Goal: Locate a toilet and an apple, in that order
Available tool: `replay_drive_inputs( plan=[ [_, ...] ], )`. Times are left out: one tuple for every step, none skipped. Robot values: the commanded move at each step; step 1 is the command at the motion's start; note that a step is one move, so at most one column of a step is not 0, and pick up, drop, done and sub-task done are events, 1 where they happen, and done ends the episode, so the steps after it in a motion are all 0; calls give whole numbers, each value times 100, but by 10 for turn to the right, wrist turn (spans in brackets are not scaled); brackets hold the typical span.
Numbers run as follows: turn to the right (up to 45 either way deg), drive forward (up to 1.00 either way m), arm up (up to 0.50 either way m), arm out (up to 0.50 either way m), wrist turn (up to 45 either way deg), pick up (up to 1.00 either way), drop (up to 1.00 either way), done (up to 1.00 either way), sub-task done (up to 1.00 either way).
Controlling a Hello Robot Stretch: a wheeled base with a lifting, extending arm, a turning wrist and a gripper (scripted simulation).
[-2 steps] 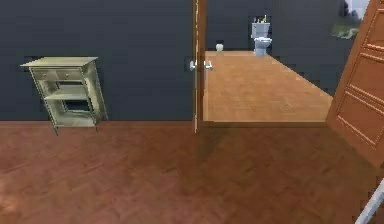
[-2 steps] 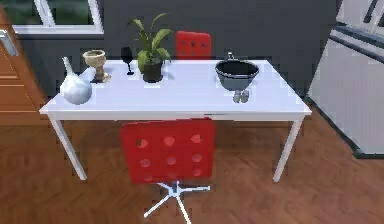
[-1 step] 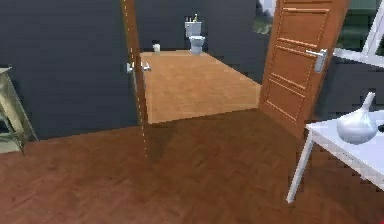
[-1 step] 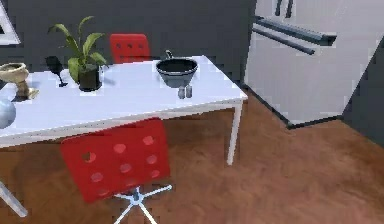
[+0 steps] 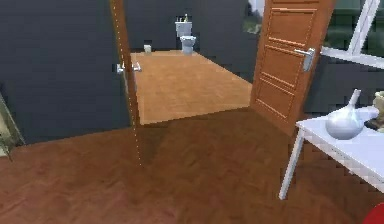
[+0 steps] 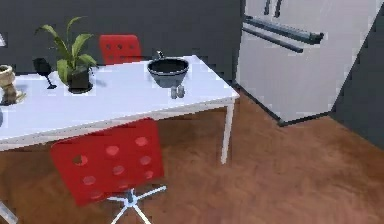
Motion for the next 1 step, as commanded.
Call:
replay_drive_inputs(
  plan=[
    [-90,0,0,0,0,0,0,0,0]
  ],
)
